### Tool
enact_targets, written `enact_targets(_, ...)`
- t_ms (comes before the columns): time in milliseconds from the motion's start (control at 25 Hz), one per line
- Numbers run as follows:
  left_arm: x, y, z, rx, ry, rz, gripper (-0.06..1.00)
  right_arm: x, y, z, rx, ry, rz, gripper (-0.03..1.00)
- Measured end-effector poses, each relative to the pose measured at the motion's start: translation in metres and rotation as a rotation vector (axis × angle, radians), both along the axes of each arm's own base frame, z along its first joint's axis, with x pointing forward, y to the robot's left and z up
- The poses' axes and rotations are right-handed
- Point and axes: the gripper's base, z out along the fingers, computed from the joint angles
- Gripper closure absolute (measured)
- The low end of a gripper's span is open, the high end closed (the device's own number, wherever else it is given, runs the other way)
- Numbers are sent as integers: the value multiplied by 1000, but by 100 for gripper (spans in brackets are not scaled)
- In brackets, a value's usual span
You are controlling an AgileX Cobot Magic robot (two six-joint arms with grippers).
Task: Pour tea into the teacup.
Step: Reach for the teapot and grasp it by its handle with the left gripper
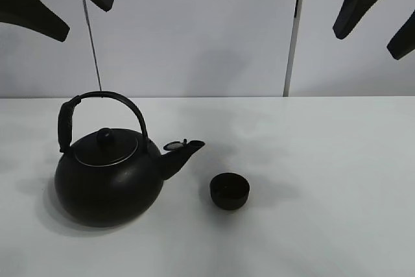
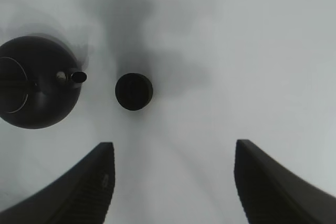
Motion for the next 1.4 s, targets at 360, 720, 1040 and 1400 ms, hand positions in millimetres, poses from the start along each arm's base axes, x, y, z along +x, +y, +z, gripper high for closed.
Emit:
enact_targets(360,0,0,0,0,0,0,41,0,0,0,1,0,0,51)
enact_targets(720,4,1,1,-1,-38,30,41,1,0,0,3,-14,-4,51)
enact_targets(1040,7,2,2,-3,-63,52,41,1,0,0,4,-15,-5,51)
enact_targets(1400,2,6,24,-2,-198,75,41,1,0,0,4,-16,-5,51)
